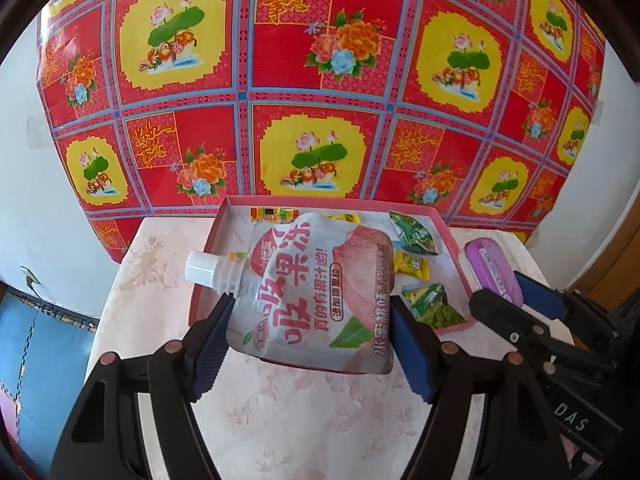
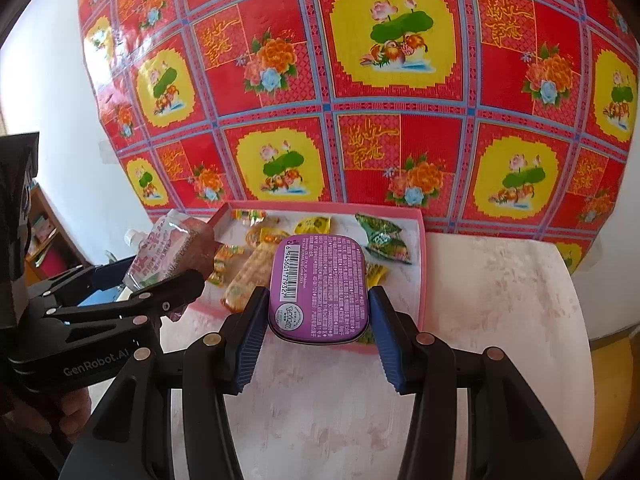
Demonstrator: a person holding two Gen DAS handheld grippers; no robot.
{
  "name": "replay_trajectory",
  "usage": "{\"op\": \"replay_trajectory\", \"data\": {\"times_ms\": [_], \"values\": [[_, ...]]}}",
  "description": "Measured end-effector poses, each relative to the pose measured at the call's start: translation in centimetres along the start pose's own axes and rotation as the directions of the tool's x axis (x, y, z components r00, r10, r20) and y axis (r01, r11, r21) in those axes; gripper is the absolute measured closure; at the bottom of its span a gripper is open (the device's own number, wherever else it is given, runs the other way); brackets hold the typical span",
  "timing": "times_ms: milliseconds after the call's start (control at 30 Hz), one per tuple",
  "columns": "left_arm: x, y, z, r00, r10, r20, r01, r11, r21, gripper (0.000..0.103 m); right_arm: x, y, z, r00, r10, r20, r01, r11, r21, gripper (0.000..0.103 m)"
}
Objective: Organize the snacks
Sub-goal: 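Lift the juice pouch into the pink box while the right tool carries the purple tin there, then open the left tool to drop the juice pouch while the right tool releases the purple tin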
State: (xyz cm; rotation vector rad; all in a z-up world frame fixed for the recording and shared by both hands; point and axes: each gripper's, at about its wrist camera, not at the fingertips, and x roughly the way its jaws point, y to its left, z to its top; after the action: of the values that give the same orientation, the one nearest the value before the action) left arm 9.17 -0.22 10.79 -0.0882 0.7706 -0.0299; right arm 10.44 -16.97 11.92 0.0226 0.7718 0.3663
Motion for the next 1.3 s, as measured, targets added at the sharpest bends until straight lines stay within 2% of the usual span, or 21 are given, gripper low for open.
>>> {"op": "replay_trajectory", "data": {"times_ms": [500, 1000, 1300], "values": [[3.7, 0.6, 2.8, 1.0, 0.01, 0.01, -0.01, 0.999, -0.031, 0.026, 3.9, -1.2, 2.2, 0.999, 0.011, -0.042, -0.01, 0.999, 0.035, 0.052], [7.9, 1.0, 3.3, 0.999, 0.028, -0.028, -0.029, 0.998, -0.063, 0.026, 8.4, -3.2, 2.3, 0.995, 0.004, -0.095, 0.006, 0.995, 0.103, 0.052], [10.5, 1.5, 3.7, 0.998, 0.044, -0.049, -0.048, 0.996, -0.081, 0.026, 10.5, -3.4, 3.0, 0.993, -0.019, -0.115, 0.029, 0.996, 0.085, 0.052]]}}
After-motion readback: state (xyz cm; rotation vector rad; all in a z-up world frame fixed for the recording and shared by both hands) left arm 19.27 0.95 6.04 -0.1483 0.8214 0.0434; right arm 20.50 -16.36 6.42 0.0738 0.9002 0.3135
